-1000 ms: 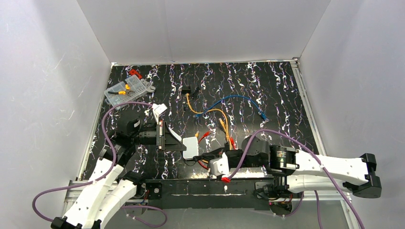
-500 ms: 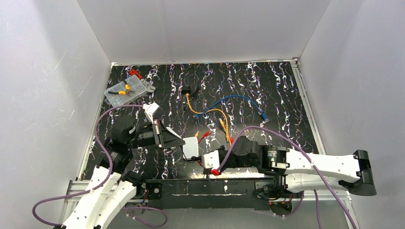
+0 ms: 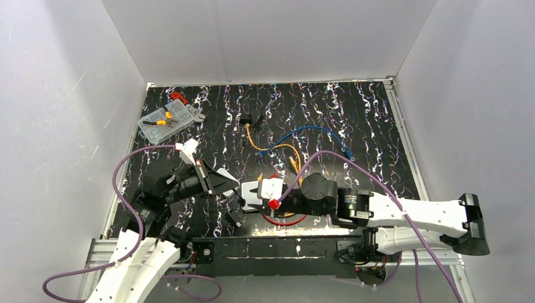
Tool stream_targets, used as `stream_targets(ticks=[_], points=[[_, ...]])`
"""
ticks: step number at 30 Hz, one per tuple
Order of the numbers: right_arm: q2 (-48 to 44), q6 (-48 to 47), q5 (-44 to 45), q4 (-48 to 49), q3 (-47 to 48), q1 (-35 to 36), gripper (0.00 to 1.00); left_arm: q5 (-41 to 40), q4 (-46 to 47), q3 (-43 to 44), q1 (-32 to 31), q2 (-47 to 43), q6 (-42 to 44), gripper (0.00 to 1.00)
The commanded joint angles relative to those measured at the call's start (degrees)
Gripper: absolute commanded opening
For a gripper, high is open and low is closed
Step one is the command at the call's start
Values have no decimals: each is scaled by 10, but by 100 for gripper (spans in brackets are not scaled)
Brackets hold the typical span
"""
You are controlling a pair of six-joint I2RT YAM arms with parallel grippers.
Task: Insert the plug into the switch port
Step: Adjust the power at the center of the board.
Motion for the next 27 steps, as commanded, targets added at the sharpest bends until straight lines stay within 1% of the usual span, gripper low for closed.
stream_targets(ticks=[1, 4, 8, 15, 27], points=[[30, 79, 62, 96, 38, 4, 46, -51, -11, 11, 0, -18, -21, 0], [62, 114, 102, 86, 73, 4, 46, -72, -16, 5, 0, -26, -37, 0], [92, 139, 107, 78, 103, 4, 44, -106, -25, -2, 0, -43, -57, 0], [119, 167, 130, 75, 125, 3, 42, -162, -58, 1, 0, -71, -82, 0], [159, 198, 137, 65, 154, 3, 39, -167, -47, -3, 0, -78, -113, 0]])
